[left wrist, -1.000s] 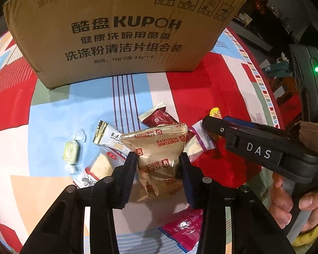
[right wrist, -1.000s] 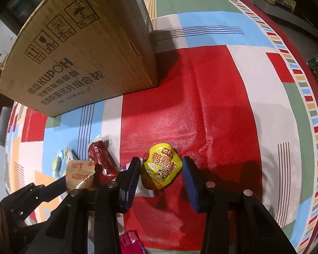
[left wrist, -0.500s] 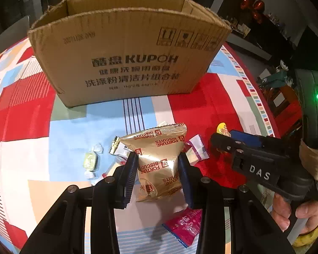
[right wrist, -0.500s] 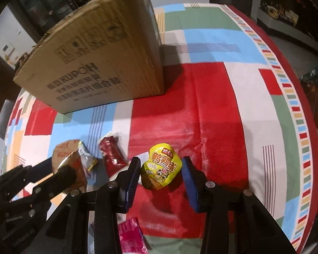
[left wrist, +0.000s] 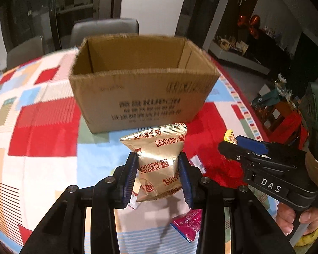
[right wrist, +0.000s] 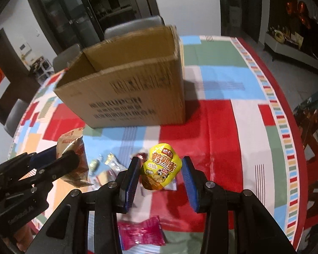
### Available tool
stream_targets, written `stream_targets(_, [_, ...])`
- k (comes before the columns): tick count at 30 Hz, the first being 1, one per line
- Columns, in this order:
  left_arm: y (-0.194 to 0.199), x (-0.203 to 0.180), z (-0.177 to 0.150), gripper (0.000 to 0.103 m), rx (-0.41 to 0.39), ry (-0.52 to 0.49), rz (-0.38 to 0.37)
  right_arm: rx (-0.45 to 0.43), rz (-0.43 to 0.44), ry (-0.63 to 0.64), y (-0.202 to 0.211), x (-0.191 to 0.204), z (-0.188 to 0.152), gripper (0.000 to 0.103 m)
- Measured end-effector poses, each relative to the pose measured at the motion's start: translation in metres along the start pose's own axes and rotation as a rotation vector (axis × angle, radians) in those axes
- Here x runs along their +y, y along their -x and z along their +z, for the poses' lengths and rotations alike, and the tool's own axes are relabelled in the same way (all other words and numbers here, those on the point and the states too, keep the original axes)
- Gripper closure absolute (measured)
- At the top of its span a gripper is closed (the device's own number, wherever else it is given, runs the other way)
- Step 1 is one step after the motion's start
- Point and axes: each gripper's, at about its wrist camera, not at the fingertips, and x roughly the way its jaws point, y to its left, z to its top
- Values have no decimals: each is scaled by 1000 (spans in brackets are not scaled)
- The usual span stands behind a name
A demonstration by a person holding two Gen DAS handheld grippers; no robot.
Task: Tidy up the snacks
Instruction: 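Grasp the gold Fortune biscuit bag with the left gripper while the right grasps the yellow snack, then carry the biscuit bag and yellow snack into the box and open both grippers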
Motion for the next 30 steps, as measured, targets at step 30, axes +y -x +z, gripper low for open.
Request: stream_targets(30, [75, 22, 81, 65, -215, -53, 73, -231, 43, 81, 67, 46, 82, 62])
